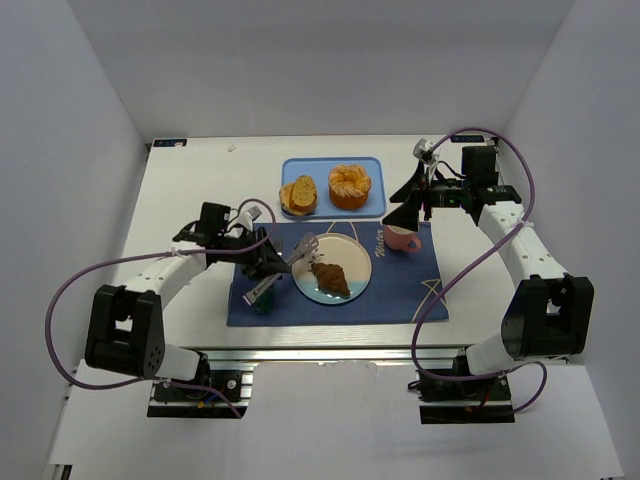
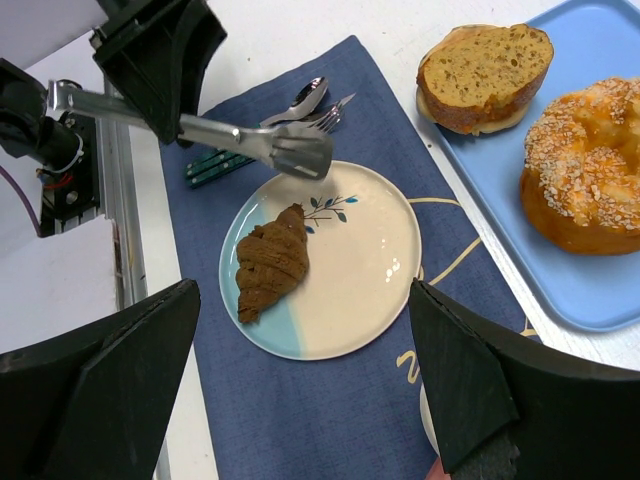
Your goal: Place the bread
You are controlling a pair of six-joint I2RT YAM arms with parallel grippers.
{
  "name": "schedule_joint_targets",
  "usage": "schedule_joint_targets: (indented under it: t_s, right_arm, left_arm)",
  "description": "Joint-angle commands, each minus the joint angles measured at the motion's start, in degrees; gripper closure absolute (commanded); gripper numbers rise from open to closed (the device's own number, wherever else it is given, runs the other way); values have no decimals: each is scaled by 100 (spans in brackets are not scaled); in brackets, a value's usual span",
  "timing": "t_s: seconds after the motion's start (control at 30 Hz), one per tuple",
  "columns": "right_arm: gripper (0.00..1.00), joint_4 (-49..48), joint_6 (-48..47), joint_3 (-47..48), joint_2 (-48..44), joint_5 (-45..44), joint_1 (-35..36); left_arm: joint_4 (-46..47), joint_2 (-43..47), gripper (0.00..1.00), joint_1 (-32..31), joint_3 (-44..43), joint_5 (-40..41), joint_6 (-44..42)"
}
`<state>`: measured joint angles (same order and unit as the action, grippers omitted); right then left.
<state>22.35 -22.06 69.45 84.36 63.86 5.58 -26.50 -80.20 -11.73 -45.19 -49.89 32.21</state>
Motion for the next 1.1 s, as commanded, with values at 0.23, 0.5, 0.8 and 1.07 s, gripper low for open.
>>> schedule_joint_targets:
  t_s: [0.23, 0.5, 0.8, 1.07]
  right_arm:
    - [11, -20, -61, -90, -60, 206, -22]
    - [11, -3, -79, -72, -42, 233, -31]
    - [11, -2, -79, -151, -68, 224, -22]
    - [11, -11, -79, -160, -60, 224, -22]
  left_arm:
    - [-1217, -135, 50, 529, -2273, 1350, -804]
    - [-1506, -1284, 50, 654, -3671, 1851, -1111]
    - [-1727, -2236, 50, 514, -4796, 2080, -1445]
    - [-1990, -2728, 50, 232, -5289, 2246, -1638]
